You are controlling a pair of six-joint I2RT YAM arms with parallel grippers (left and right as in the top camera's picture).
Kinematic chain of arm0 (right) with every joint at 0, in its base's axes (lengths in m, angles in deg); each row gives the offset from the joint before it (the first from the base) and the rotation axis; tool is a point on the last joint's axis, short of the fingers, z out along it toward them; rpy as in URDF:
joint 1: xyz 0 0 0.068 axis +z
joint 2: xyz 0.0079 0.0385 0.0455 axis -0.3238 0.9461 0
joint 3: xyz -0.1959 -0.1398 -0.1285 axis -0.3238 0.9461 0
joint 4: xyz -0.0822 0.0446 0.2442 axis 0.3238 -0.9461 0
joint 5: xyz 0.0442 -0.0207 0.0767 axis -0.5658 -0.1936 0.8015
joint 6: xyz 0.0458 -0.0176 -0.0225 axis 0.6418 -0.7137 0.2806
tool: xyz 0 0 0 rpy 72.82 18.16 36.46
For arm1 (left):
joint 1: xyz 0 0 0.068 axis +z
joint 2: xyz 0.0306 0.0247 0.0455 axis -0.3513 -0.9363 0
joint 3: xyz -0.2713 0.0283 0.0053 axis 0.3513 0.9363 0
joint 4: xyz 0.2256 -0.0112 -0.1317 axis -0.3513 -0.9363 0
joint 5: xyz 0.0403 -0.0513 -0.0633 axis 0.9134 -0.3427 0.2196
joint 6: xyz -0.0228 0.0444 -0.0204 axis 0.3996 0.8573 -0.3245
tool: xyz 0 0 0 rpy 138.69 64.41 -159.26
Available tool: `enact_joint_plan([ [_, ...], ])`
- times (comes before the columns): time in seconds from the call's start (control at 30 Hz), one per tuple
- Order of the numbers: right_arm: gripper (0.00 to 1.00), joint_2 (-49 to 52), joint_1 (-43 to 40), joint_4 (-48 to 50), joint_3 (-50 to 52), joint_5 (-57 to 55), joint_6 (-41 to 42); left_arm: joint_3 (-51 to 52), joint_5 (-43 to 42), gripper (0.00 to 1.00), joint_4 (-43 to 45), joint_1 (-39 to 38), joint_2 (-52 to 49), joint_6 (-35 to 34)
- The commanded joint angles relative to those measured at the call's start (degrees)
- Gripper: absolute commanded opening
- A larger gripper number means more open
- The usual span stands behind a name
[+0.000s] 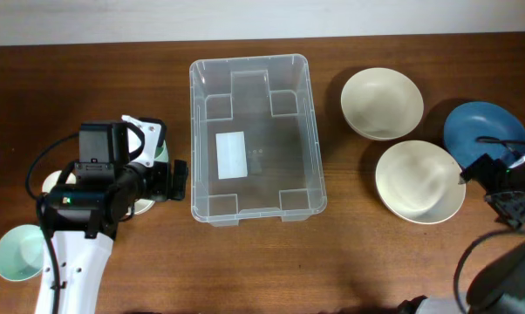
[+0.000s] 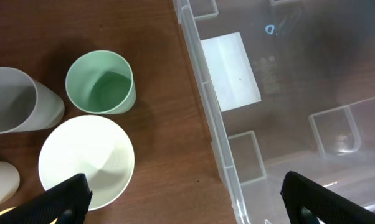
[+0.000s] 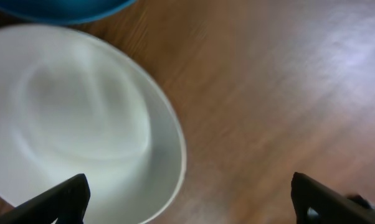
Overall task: Pack container
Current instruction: 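Move the right gripper to the rim of the front cream bowl and grasp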
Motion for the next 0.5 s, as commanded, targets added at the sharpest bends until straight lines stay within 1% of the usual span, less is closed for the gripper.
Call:
enact_joint_plan([
  [0.0,0.99,3.7,0.3,1.3,-0.7,4.1,-3.8,-1.1,0.4,1.00,0.9,0.3,-0.3,-0.7],
  [0.17,0.99,4.8,0.3,6.1,3.1,4.5,-4.0,-1.1,0.4,1.00,1.3,0.3,-0.3,-0.7],
  [0.37,1.00,4.8,0.4,16.1,12.9,9.5,-4.0,-1.1,0.4,1.00,2.7,0.3,-0.3,-0.7],
  [0.43,0.98,4.8,0.4,18.1,14.6,9.9,-4.0,-1.1,0.4,1.00,2.7,0.3,-0.3,-0.7],
  [0.47,0.95,4.8,0.6,19.9,16.1,9.9,-4.0,-1.1,0.4,1.00,2.7,0.3,-0.3,-0.7],
])
